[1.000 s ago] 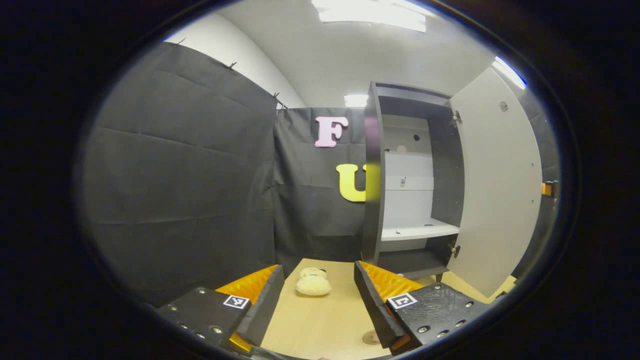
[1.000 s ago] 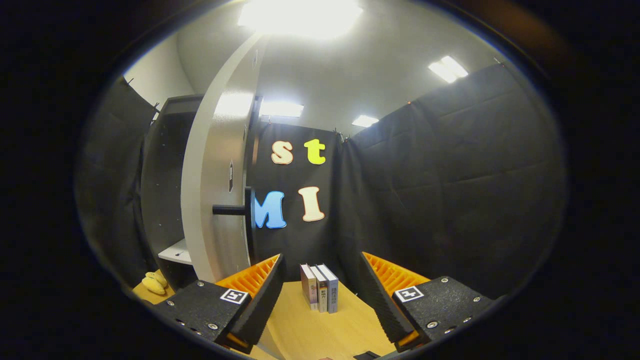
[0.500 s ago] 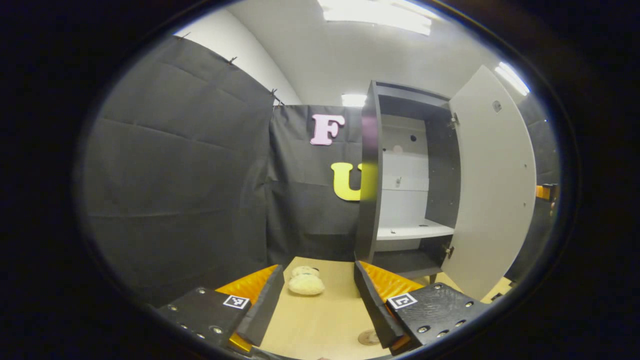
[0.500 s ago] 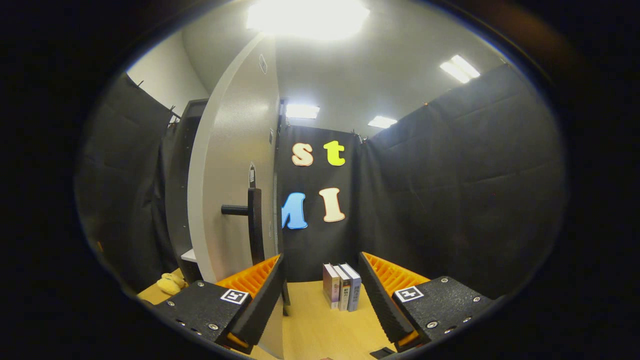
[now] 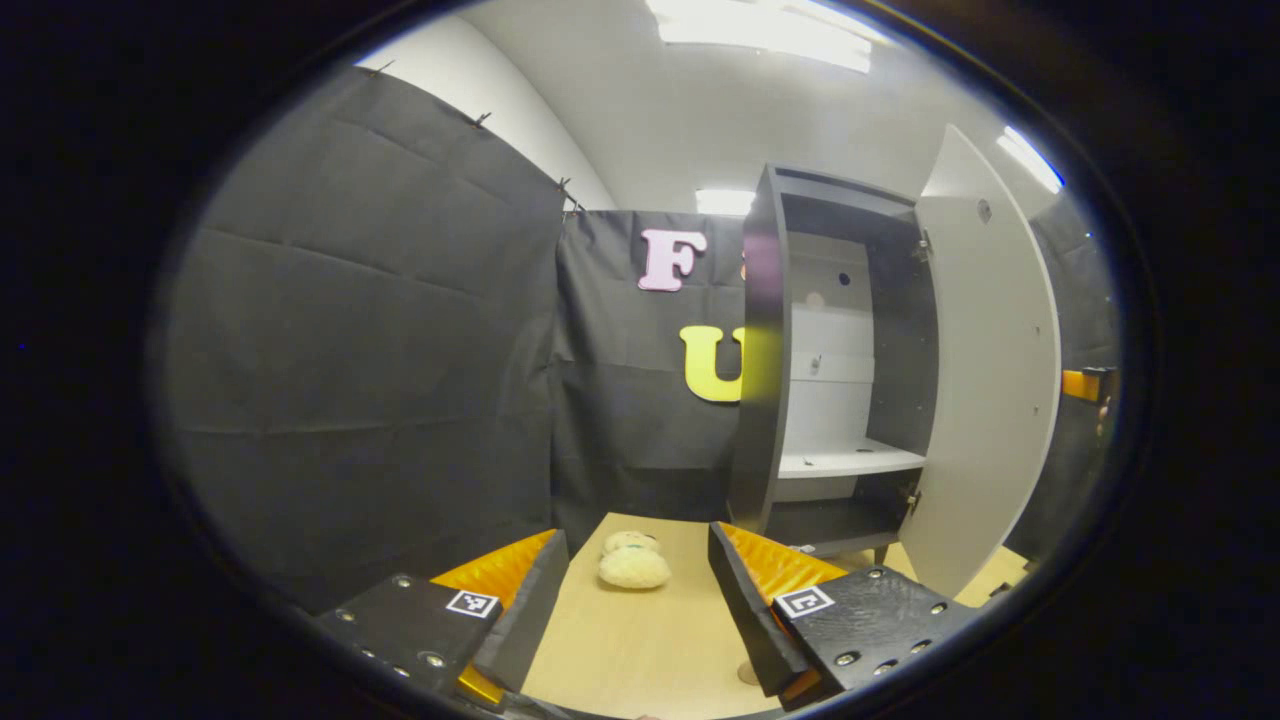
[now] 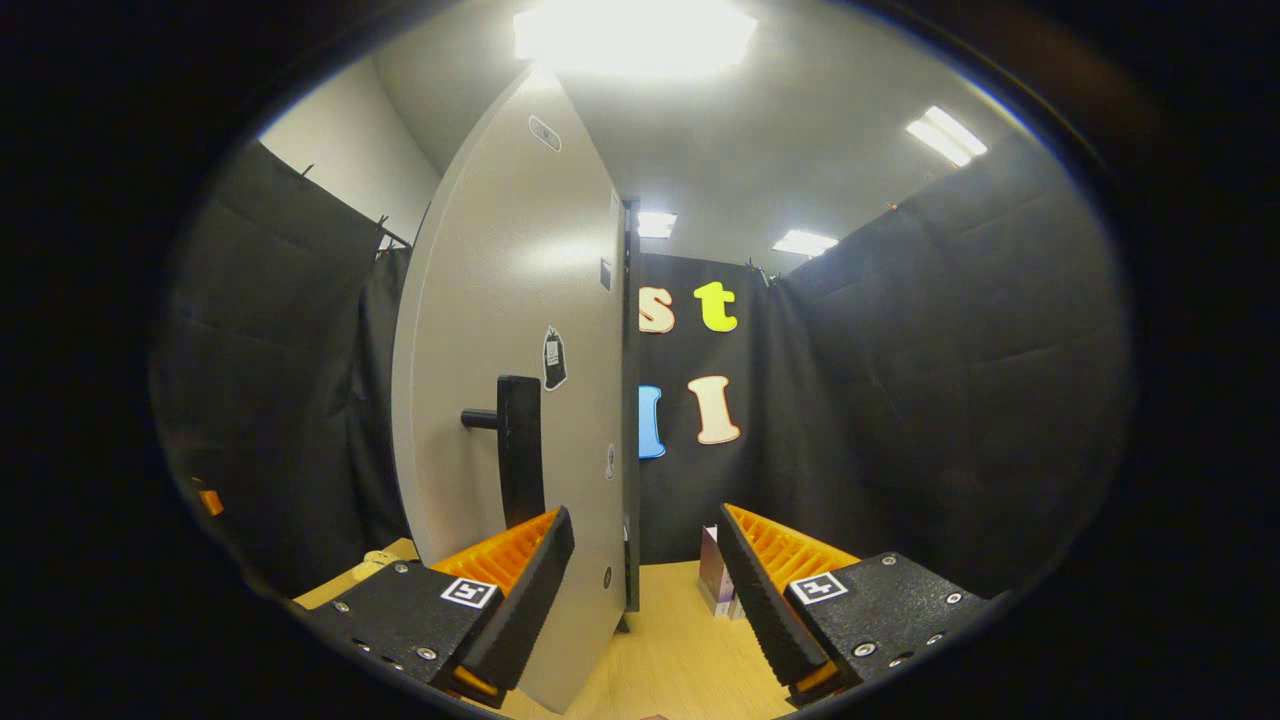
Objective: Open the cabinet door with the right hand, grasp the bottle in the cabinet with the left hand and place it on the coaster, then close the cabinet door with the right hand.
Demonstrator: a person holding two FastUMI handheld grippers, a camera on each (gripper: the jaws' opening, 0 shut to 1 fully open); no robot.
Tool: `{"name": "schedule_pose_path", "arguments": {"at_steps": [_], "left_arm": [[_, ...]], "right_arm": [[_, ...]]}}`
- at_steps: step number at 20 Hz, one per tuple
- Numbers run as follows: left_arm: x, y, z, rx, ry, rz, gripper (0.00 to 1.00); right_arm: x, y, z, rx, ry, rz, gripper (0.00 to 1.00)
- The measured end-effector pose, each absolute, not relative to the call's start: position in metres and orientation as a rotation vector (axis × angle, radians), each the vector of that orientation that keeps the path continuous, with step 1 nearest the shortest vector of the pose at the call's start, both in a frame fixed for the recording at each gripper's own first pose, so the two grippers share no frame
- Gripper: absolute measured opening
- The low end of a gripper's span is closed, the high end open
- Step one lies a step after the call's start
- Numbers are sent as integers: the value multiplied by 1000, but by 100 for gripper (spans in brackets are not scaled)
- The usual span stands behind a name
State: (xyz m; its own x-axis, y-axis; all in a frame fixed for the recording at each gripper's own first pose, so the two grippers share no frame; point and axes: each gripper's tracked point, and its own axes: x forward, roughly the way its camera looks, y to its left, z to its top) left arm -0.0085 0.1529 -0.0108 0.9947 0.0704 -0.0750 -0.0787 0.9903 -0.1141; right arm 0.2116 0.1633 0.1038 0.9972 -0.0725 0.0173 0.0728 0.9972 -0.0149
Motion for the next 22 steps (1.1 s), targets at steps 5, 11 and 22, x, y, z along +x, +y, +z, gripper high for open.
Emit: {"name": "schedule_pose_path", "arguments": {"at_steps": [5,11,22], "left_arm": [[-11,162,-14,-122,73,84,84],[-12,169,-17,-118,78,88,84],[-24,195,-16,-93,80,144,84]], "right_arm": [[215,175,104,-14,-19,-42,90],[221,187,103,-16,-22,3,90],[233,213,102,-31,-25,102,91]]}}
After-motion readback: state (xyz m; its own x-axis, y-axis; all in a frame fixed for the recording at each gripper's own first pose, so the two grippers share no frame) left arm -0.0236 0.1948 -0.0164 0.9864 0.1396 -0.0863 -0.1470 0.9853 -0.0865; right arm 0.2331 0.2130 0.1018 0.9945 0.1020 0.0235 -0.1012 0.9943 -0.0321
